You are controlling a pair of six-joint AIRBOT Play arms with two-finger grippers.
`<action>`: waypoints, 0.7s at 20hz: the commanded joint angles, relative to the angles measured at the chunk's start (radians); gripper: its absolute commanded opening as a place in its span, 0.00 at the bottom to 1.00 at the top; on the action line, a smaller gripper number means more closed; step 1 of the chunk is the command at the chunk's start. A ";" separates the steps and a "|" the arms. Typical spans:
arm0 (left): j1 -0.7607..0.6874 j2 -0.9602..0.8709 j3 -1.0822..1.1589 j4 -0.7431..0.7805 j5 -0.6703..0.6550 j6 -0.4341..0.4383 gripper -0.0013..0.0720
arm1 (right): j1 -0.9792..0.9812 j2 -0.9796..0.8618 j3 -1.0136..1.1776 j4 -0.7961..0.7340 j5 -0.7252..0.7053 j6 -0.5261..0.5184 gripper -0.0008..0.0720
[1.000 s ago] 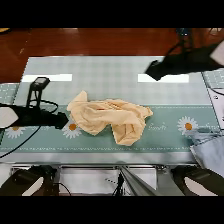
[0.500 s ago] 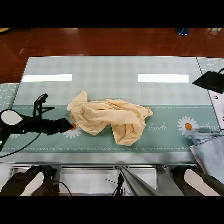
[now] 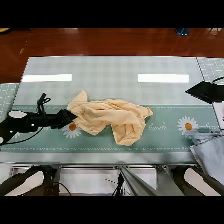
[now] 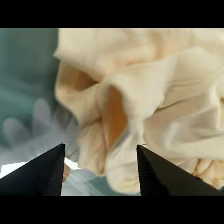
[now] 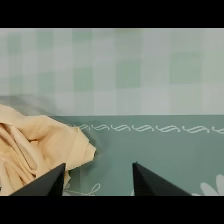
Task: Fold the shirts.
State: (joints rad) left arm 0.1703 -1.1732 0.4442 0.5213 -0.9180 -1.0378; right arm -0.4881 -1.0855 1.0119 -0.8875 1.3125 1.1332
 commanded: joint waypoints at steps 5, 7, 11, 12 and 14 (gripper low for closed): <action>-0.100 -0.194 0.019 -0.304 0.039 0.192 0.12 | -0.002 0.001 -0.006 0.010 0.071 0.010 0.68; -0.100 -0.192 0.027 -0.303 0.016 0.193 0.06 | -0.002 0.001 -0.008 -0.028 0.102 0.014 0.67; -0.100 -0.191 0.043 -0.302 -0.082 0.241 0.06 | 0.058 0.031 -0.145 -0.051 0.127 0.014 0.67; -0.100 -0.188 0.043 -0.301 -0.097 0.242 0.06 | 0.107 0.040 -0.206 -0.050 0.118 0.014 0.69; -0.100 -0.185 0.043 -0.301 -0.120 0.277 0.06 | 0.231 0.041 -0.321 -0.036 0.069 0.014 0.78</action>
State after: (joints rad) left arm 0.0711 -1.3590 0.4831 0.2276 -0.9813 -0.8047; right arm -0.3710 -1.0554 0.8173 -0.9287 1.4139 1.1454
